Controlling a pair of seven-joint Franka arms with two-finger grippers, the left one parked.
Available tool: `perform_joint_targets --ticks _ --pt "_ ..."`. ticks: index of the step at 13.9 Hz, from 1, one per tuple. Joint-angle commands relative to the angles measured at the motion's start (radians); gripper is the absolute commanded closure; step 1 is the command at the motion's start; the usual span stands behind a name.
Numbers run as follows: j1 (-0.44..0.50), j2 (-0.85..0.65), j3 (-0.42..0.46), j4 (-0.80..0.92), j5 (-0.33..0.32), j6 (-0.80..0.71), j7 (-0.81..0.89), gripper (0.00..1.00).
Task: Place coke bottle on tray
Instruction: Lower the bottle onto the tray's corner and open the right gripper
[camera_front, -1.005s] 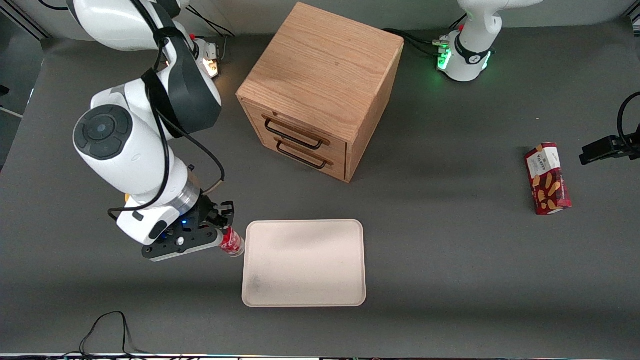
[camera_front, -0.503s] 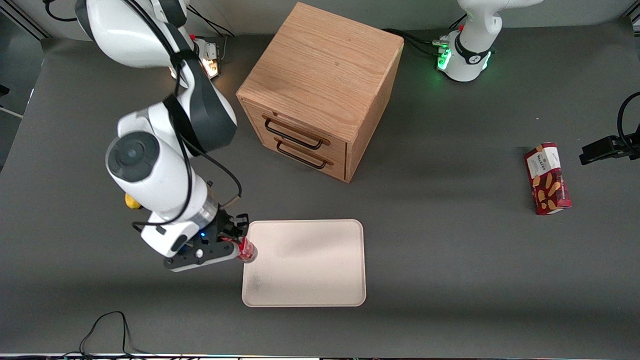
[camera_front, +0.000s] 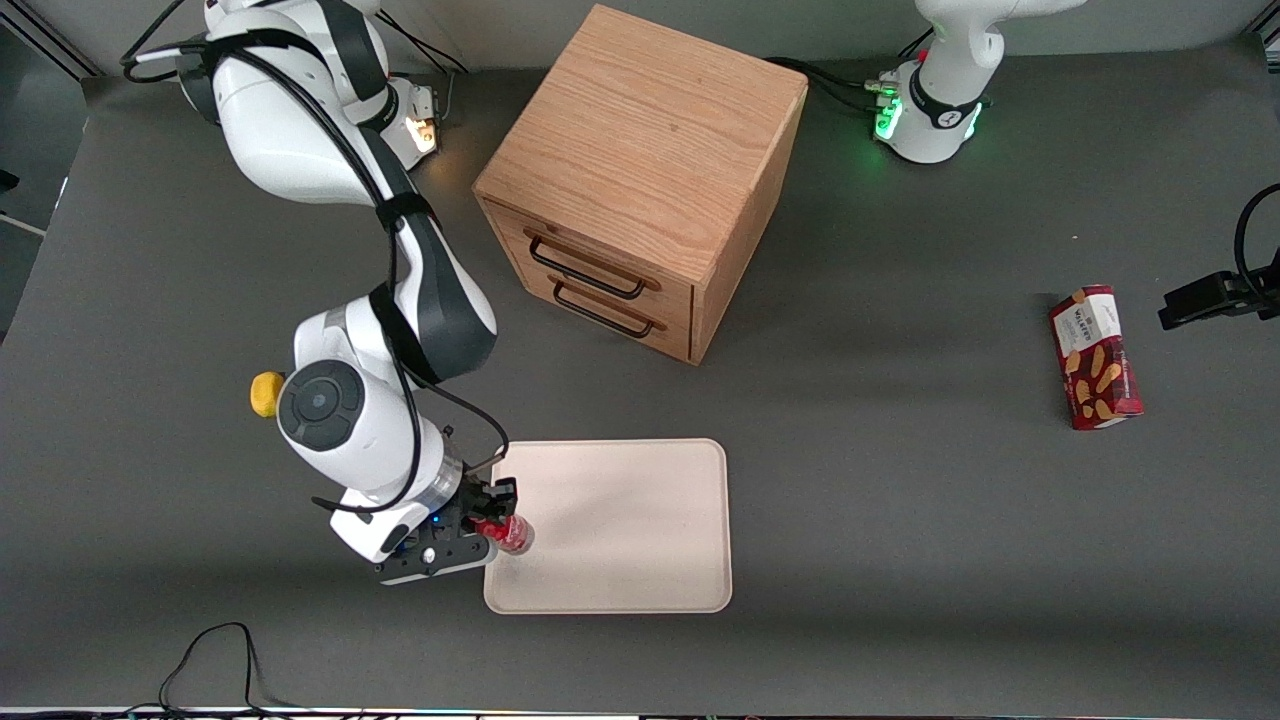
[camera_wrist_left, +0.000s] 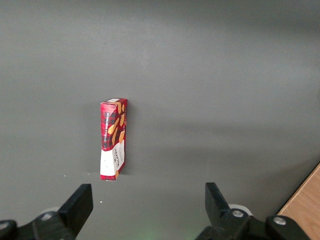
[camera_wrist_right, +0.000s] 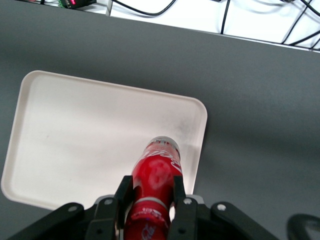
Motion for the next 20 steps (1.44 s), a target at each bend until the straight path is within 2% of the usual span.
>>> perform_joint_targets --ticks 1,10,11,12,13,14,18,20 --pt "-0.008 0.034 -0.002 0.013 0.029 0.059 -0.04 1.0" --pt "-0.01 0.08 -0.005 -0.036 0.026 0.15 -0.062 1.0" --pt "-0.01 0.08 -0.005 -0.047 0.026 0.165 -0.057 0.81" --pt "-0.01 0.079 -0.005 -0.058 0.026 0.171 -0.048 0.33" --pt "-0.008 0.076 -0.005 -0.064 0.026 0.173 -0.043 0.03" --pt "-0.008 0.072 -0.005 -0.065 0.026 0.173 -0.042 0.0" --pt "-0.005 0.034 -0.003 -0.065 0.022 0.159 0.0 0.0" --pt "0.0 -0.021 -0.005 -0.075 0.017 0.066 0.029 0.0"
